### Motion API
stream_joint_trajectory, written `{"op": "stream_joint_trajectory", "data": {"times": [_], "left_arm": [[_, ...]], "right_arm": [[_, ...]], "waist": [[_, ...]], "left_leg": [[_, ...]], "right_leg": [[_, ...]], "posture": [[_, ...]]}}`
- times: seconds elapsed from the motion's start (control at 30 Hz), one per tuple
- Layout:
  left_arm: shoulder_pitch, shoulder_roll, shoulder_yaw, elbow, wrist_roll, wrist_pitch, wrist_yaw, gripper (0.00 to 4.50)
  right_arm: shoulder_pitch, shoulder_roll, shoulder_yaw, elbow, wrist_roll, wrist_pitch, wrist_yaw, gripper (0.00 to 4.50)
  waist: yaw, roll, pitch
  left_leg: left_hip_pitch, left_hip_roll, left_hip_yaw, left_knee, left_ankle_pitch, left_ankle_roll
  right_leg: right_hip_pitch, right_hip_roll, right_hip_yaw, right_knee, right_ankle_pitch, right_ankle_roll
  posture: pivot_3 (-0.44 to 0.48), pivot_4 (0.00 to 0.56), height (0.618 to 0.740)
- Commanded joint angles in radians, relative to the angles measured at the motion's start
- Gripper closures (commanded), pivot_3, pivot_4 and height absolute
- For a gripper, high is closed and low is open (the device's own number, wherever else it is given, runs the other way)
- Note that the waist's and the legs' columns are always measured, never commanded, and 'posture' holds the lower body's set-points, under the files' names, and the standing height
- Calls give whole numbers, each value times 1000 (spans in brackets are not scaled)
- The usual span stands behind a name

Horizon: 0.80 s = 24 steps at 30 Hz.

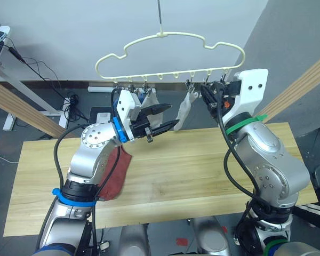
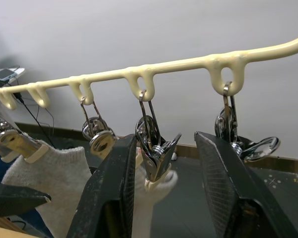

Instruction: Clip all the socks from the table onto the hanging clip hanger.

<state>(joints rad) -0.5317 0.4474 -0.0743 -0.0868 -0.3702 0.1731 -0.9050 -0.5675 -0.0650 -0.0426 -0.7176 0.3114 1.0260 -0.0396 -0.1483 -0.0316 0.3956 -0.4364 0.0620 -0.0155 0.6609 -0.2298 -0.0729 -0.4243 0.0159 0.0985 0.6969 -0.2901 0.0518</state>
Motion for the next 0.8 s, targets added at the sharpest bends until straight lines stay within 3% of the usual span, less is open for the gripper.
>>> {"op": "stream_joint_trajectory", "data": {"times": [0.03, 0.8], "left_arm": [[-13, -7, -2, -23, 4, -12, 1, 1944], [-17, -17, -2, -19, 13, -11, -2, 1944]], "right_arm": [[-7, 12, -15, -15, -11, -17, -21, 2585], [-73, 126, -33, 54, -23, -47, -101, 2585]], "waist": [[0, 0, 0], [-21, 0, 0]], "left_leg": [[0, 0, 0, 0, 0, 0], [0, 0, 0, 0, 0, 0]], "right_leg": [[0, 0, 0, 0, 0, 0], [0, 0, 0, 0, 0, 0]], "posture": [[-313, 358, 730], [-314, 359, 730]]}}
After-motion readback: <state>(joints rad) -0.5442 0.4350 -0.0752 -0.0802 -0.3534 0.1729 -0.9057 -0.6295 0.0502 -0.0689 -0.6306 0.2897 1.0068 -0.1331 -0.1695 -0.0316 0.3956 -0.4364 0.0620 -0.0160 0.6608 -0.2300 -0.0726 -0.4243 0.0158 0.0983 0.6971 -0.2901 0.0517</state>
